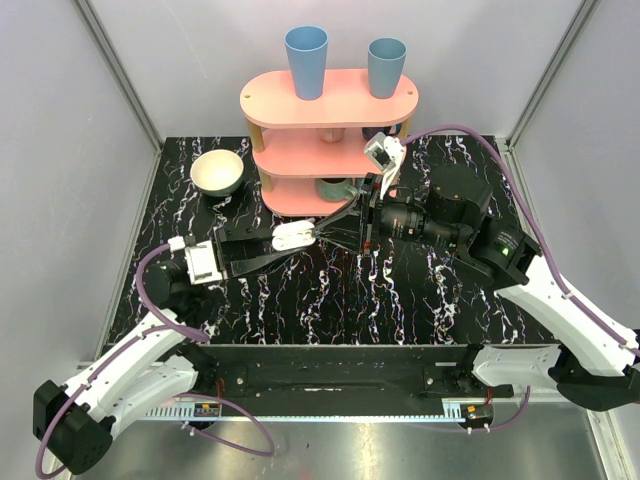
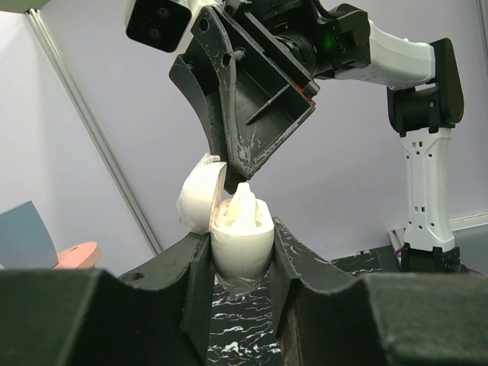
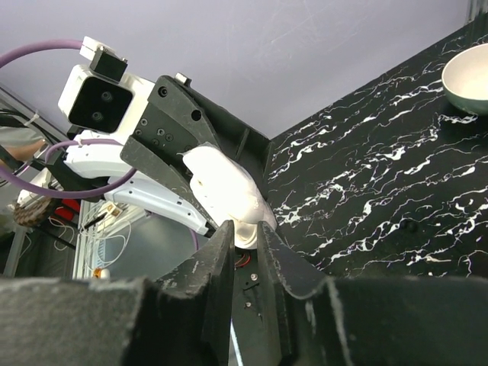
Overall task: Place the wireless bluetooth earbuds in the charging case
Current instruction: Adjust the earbuds in the charging case.
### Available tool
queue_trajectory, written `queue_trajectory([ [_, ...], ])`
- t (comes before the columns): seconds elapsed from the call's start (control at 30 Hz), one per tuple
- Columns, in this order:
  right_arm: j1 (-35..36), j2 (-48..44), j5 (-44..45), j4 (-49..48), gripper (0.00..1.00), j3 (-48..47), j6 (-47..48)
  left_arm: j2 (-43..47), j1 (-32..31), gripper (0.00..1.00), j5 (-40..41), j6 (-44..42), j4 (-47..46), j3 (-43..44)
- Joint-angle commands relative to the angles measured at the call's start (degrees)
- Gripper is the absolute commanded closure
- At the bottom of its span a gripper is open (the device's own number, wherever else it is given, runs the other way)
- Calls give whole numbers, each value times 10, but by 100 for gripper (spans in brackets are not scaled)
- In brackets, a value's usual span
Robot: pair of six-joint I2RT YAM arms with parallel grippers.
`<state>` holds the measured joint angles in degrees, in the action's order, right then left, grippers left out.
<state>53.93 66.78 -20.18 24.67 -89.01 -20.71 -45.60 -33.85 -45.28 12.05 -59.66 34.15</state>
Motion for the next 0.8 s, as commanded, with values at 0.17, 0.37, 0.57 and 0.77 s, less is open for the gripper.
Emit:
queue_trajectory([
  [0.17, -1, 32, -50, -11, 80, -21, -9, 1, -2, 100, -1, 2, -26, 23],
  [0.37, 3, 35, -40, 0, 81, -26, -3, -2, -1, 100, -2, 1, -25, 25],
  [0.57, 12, 57, -47, 47, 85, -54, 21, -2, -1, 100, 12, -3, -20, 21],
  [0.77, 13, 16, -6, 32, 78, -35, 31, 10, -1, 100, 58, -33, 9, 3],
])
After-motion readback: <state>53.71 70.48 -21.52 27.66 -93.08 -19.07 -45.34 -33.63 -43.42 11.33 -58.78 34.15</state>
